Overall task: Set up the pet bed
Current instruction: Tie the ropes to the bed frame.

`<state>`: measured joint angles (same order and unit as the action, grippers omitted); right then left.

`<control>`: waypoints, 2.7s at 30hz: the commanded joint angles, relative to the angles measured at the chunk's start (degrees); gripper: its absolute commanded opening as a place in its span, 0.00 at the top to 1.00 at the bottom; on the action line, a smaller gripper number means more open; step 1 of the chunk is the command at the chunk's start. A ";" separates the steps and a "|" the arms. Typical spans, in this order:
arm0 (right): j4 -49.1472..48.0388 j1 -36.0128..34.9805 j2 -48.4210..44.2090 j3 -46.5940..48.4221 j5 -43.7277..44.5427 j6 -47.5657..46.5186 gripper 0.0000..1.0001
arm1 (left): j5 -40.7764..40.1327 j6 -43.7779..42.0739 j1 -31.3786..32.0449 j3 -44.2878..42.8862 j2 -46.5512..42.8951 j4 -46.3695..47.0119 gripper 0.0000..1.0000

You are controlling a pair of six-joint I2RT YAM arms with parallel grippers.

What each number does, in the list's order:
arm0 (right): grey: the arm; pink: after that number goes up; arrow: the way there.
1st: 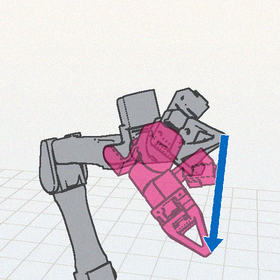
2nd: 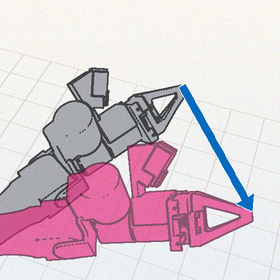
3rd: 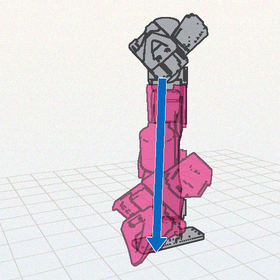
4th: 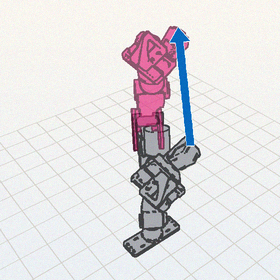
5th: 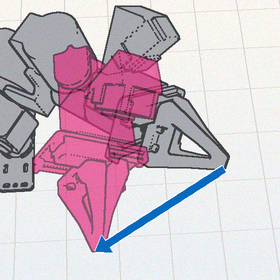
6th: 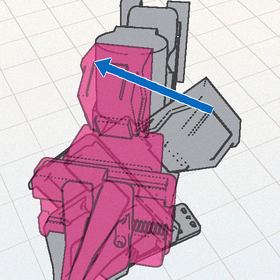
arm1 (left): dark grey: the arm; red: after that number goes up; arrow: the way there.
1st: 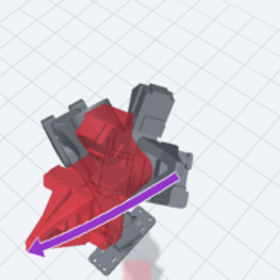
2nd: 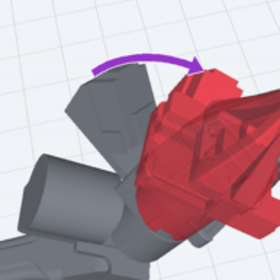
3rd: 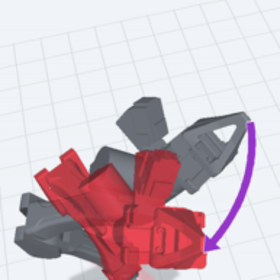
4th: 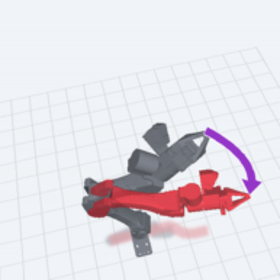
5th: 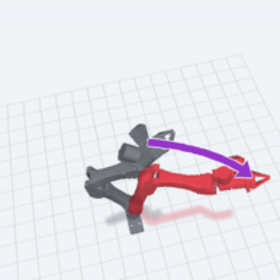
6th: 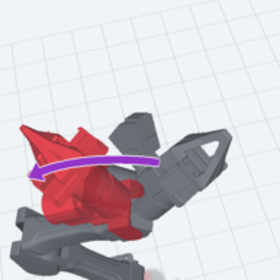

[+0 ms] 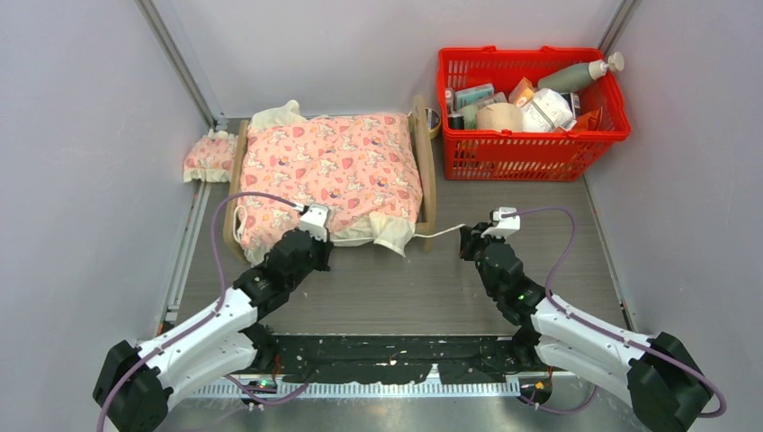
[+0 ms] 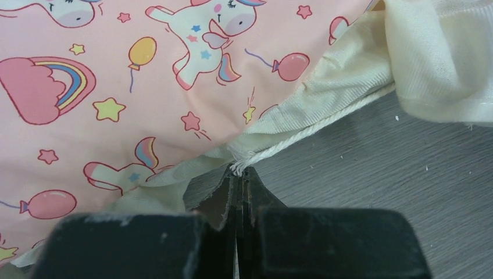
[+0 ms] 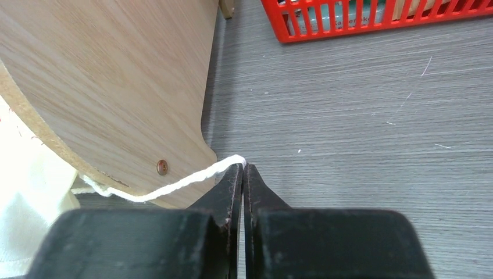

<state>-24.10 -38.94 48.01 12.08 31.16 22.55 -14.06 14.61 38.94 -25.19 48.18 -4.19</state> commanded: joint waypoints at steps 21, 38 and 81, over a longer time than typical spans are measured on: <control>13.14 -12.71 -4.51 11.46 -15.34 2.02 0.38 | -8.54 -0.64 -2.63 -16.30 -10.97 -21.25 0.33; 14.62 -23.72 14.36 16.00 12.83 -1.27 0.94 | -2.35 11.87 -29.41 -22.69 1.62 -24.52 0.34; -1.09 -24.96 11.39 6.54 14.43 -17.54 0.95 | 3.06 7.73 -19.51 -13.57 6.49 -18.39 0.55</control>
<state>-24.95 -63.66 64.69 22.90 41.19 3.86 -3.81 23.55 19.53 -39.72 53.43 -22.09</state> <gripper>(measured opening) 0.063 0.448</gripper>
